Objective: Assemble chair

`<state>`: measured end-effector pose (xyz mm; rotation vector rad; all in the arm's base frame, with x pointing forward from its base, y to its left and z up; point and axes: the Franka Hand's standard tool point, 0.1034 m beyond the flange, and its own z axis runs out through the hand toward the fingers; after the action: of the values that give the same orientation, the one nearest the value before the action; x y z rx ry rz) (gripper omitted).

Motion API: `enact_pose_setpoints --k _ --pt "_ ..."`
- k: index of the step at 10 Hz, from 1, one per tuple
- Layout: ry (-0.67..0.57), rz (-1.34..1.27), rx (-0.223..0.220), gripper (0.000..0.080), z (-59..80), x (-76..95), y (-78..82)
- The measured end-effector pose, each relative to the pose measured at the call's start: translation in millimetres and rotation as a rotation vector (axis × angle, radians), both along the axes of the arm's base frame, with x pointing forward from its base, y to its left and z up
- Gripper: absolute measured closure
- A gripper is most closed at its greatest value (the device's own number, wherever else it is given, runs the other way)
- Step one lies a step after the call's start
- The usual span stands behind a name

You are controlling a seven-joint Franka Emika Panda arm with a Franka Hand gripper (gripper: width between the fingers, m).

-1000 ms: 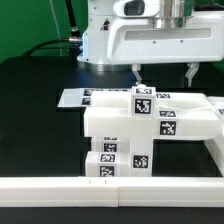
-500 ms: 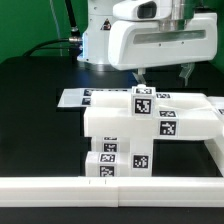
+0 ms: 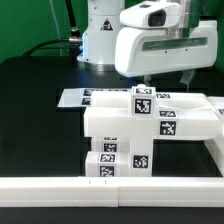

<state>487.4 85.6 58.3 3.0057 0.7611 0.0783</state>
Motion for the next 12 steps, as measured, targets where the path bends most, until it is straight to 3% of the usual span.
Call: enact_pose_setpoints --k 3,7,12 --pt "0.0 -0.005 0.0 0.015 -1.1 -0.8 -0.4" --pt "-0.023 0.006 0.0 0.015 -23.0 -17.6 8.6" --pt "-0.019 0.005 -0.002 0.015 -25.8 -18.6 7.4"
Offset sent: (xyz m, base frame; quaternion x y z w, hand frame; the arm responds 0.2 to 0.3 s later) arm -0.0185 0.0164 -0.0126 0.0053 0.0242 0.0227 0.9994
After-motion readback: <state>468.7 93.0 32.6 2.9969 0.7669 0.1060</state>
